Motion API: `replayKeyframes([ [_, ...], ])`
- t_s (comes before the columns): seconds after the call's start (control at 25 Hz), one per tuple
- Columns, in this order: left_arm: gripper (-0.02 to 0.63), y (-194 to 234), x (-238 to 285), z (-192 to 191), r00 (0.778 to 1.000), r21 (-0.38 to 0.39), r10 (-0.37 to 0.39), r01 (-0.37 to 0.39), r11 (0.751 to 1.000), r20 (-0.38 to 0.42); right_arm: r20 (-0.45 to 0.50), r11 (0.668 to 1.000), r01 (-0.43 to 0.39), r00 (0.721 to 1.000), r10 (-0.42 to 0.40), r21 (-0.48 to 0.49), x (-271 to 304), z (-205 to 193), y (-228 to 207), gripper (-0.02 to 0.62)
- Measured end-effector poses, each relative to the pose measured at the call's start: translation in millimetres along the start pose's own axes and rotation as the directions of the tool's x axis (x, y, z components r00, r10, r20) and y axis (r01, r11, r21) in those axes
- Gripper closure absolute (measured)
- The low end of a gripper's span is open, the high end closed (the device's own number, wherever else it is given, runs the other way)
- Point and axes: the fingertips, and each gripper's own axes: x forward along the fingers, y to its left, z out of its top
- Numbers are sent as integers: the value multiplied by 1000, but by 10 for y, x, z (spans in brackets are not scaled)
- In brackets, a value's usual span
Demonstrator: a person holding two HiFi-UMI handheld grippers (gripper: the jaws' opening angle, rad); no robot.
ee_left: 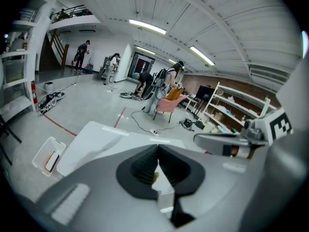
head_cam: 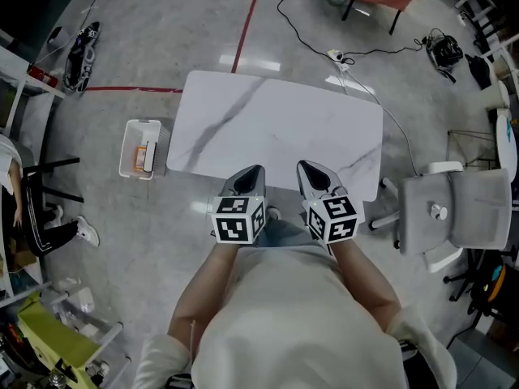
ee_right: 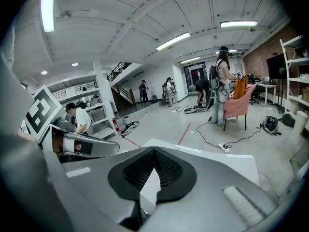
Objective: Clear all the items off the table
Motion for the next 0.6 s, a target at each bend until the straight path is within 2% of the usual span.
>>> replayKeyframes([
  [0.6, 597, -726, -37, -331, 996, 125, -82, 87, 988, -46, 6, 998, 54, 998, -55, 27, -688, -434, -257, 597],
])
